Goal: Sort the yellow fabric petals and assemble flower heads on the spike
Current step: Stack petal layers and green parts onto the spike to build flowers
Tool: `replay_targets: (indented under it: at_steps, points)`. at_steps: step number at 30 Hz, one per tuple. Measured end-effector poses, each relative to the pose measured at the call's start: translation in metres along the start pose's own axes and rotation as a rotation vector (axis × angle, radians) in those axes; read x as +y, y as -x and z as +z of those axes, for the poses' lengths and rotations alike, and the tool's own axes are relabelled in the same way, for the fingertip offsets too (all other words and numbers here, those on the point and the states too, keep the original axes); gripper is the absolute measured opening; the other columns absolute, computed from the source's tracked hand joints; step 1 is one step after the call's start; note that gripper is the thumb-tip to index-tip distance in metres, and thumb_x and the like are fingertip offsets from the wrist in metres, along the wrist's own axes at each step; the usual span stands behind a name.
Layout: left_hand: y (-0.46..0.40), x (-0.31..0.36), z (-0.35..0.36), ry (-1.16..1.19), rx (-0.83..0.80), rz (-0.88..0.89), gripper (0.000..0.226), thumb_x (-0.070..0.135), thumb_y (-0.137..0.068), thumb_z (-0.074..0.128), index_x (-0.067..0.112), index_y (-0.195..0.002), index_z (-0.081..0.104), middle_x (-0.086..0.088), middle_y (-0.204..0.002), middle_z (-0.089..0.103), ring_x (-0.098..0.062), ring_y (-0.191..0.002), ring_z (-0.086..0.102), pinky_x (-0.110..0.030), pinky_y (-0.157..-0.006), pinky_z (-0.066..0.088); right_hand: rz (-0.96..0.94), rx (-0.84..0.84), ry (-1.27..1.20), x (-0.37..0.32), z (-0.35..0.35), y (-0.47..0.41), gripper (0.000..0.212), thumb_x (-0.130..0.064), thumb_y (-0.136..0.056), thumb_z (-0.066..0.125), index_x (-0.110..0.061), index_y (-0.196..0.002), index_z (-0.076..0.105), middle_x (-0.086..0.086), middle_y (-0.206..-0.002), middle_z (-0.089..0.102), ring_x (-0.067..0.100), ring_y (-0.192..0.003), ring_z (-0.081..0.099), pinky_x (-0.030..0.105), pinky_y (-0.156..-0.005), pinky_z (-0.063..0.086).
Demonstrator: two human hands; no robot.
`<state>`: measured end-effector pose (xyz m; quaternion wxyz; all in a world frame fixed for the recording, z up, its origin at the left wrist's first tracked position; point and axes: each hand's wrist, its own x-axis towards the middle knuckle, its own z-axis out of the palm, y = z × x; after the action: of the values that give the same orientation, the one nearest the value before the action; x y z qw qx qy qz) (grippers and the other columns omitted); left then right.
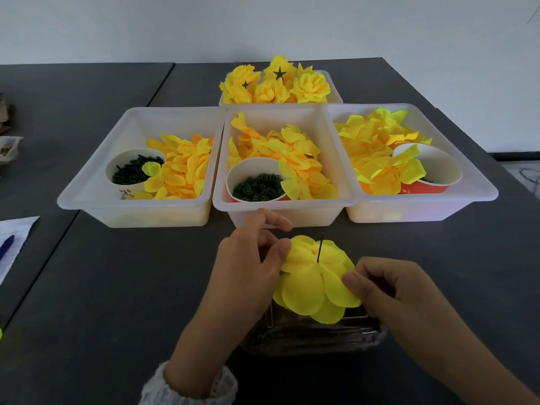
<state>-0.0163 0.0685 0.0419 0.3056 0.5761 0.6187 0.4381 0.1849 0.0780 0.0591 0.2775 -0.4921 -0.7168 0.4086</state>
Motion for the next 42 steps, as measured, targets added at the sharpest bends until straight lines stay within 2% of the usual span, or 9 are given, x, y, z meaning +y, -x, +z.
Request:
replay_targets:
  at_steps: [9, 19, 26, 29, 31, 34, 37, 40, 42]
  points:
    - [0.006, 0.0, 0.009, -0.134, -0.057, -0.001, 0.021, 0.015, -0.093, 0.06, 0.035, -0.09, 0.053, 0.009, -0.074, 0.065, 0.0, -0.075, 0.06, -0.008, -0.063, 0.043, -0.04, 0.073, 0.054, 0.002, 0.008, 0.004, 0.034, -0.045, -0.077, 0.051, -0.016, -0.06, 0.053, -0.009, -0.051, 0.051, 0.004, -0.05, 0.048, 0.013, -0.051, 0.038]
    - [0.008, -0.002, 0.01, -0.121, -0.047, 0.031, 0.017, 0.011, -0.094, 0.058, 0.028, -0.091, 0.057, 0.014, -0.071, 0.061, 0.003, -0.071, 0.058, -0.005, -0.059, 0.038, -0.056, 0.082, 0.094, 0.011, 0.012, 0.007, 0.034, -0.046, -0.078, 0.05, -0.016, -0.062, 0.055, -0.007, -0.058, 0.054, 0.005, -0.055, 0.049, 0.014, -0.052, 0.037]
    - [0.011, -0.003, -0.001, -0.031, 0.098, 0.054, 0.018, 0.018, -0.096, 0.052, 0.036, -0.099, 0.057, 0.019, -0.092, 0.061, -0.002, -0.087, 0.061, -0.021, -0.068, 0.054, -0.072, 0.076, 0.055, 0.013, 0.01, 0.006, 0.028, -0.041, -0.08, 0.052, -0.019, -0.062, 0.055, -0.009, -0.057, 0.056, 0.005, -0.053, 0.051, 0.012, -0.05, 0.037]
    - [0.014, 0.005, -0.011, -0.01, 0.196, 0.148, 0.014, 0.03, -0.096, 0.05, 0.036, -0.106, 0.057, 0.019, -0.106, 0.06, -0.003, -0.1, 0.059, -0.015, -0.077, 0.048, -0.106, 0.13, 0.067, 0.01, 0.001, 0.007, 0.029, -0.041, -0.085, 0.048, -0.021, -0.065, 0.053, -0.003, -0.056, 0.054, 0.006, -0.048, 0.047, 0.012, -0.045, 0.035]
    - [0.017, 0.014, -0.017, -0.01, 0.136, 0.223, 0.018, 0.042, -0.092, 0.051, 0.038, -0.108, 0.058, 0.017, -0.114, 0.06, -0.008, -0.113, 0.056, -0.015, -0.087, 0.044, -0.108, 0.186, 0.101, 0.005, -0.01, 0.005, 0.03, -0.047, -0.082, 0.042, -0.022, -0.069, 0.055, -0.003, -0.06, 0.058, 0.007, -0.047, 0.05, 0.012, -0.043, 0.036]
    - [0.019, 0.024, -0.013, -0.033, -0.052, 0.288, 0.023, 0.049, -0.089, 0.056, 0.039, -0.108, 0.063, 0.02, -0.121, 0.058, -0.011, -0.126, 0.048, -0.036, -0.099, 0.043, -0.115, 0.262, 0.167, -0.003, -0.028, -0.004, 0.028, -0.05, -0.08, 0.043, -0.026, -0.074, 0.057, 0.001, -0.066, 0.059, 0.014, -0.048, 0.051, 0.016, -0.041, 0.036]
    - [0.019, 0.025, 0.002, -0.16, -0.122, 0.306, 0.025, 0.051, -0.088, 0.055, 0.043, -0.11, 0.06, 0.031, -0.13, 0.05, -0.002, -0.137, 0.034, -0.051, -0.105, 0.034, -0.142, 0.302, 0.195, -0.013, -0.041, -0.015, 0.022, -0.047, -0.081, 0.047, -0.028, -0.078, 0.058, 0.003, -0.067, 0.058, 0.017, -0.05, 0.051, 0.024, -0.042, 0.038]
    - [0.017, 0.018, 0.015, -0.248, -0.147, 0.273, 0.029, 0.056, -0.087, 0.045, 0.048, -0.113, 0.054, 0.039, -0.132, 0.041, 0.011, -0.138, 0.02, -0.051, -0.113, 0.018, -0.186, 0.289, 0.185, -0.021, -0.045, -0.025, 0.022, -0.046, -0.082, 0.048, -0.027, -0.079, 0.059, 0.007, -0.065, 0.057, 0.022, -0.048, 0.047, 0.036, -0.043, 0.037]
    - [0.016, 0.012, 0.019, -0.242, -0.168, 0.234, 0.029, 0.055, -0.088, 0.04, 0.049, -0.113, 0.054, 0.04, -0.131, 0.04, 0.014, -0.137, 0.015, -0.049, -0.115, 0.011, -0.205, 0.255, 0.177, -0.023, -0.043, -0.031, 0.016, -0.038, -0.087, 0.051, -0.026, -0.08, 0.059, 0.008, -0.063, 0.055, 0.022, -0.045, 0.043, 0.033, -0.039, 0.032]
